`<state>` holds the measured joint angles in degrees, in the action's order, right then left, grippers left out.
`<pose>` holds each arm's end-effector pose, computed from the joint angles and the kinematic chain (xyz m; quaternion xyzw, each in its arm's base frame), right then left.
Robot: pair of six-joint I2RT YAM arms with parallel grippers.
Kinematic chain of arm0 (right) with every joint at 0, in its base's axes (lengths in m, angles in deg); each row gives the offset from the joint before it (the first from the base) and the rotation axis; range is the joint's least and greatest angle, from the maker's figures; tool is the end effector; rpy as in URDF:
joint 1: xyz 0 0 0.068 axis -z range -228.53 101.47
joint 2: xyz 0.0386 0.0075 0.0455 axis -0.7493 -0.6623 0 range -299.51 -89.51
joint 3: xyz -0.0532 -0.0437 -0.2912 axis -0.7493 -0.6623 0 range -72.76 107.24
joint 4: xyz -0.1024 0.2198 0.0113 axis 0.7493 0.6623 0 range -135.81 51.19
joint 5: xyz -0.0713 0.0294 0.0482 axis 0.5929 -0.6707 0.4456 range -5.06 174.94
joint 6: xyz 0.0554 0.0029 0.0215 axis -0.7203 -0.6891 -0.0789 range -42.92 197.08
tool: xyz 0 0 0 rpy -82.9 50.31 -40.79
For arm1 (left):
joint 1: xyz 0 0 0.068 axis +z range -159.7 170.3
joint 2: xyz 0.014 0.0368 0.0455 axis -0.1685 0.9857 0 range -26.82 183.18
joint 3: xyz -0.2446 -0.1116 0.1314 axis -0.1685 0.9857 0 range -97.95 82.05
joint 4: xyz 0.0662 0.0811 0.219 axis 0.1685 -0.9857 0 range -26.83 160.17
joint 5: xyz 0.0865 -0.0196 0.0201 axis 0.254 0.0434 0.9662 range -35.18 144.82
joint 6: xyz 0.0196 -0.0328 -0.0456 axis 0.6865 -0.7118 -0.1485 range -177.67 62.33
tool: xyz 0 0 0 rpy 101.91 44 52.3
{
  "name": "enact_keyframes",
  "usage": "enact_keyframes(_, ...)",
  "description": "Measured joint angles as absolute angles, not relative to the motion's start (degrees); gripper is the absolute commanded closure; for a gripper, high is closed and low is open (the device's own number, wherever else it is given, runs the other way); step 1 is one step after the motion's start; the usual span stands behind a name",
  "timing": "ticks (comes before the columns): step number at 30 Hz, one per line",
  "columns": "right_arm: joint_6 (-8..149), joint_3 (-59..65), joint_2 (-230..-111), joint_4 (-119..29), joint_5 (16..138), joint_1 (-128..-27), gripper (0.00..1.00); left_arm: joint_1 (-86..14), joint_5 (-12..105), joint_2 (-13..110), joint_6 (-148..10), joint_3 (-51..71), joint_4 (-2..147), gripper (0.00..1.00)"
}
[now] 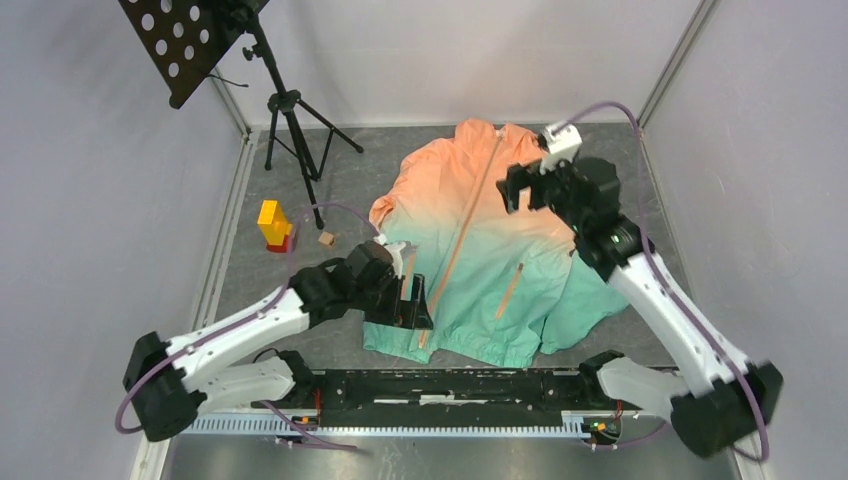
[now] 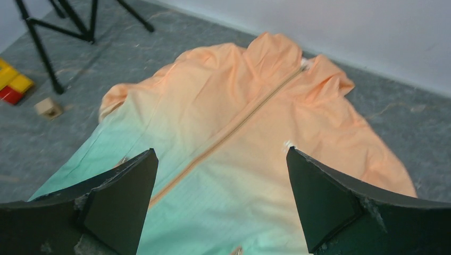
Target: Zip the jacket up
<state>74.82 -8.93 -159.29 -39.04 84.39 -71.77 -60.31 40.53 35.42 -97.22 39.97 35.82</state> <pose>0.2424 0.1045 0.3973 -0.1452 0.7674 0.1415 0.6082 0.1083 -0.1488 0.2555 0.1288 0.9370 -0.2978 0.1297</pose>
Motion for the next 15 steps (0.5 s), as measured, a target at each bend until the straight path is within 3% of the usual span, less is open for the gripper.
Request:
enact_keyframes(4, 72.11, -17.87, -142.5, -33.08, 81.24, -71.73, 0.02, -60.05, 43.64, 28.93, -96.98, 35.83, 35.4, 0.0)
enact_keyframes(9, 70.86, -18.5, -125.85, -30.67, 82.24, -71.73, 0.02, -60.03, 47.13, 24.65, -93.57, 20.84, 34.57, 0.0)
enact_keyframes(15, 70.8, -12.42, -118.28, -30.06, 85.87, -71.73, 0.02, -60.03, 51.64, 18.75, -85.81, 2.9, 35.43, 0.0)
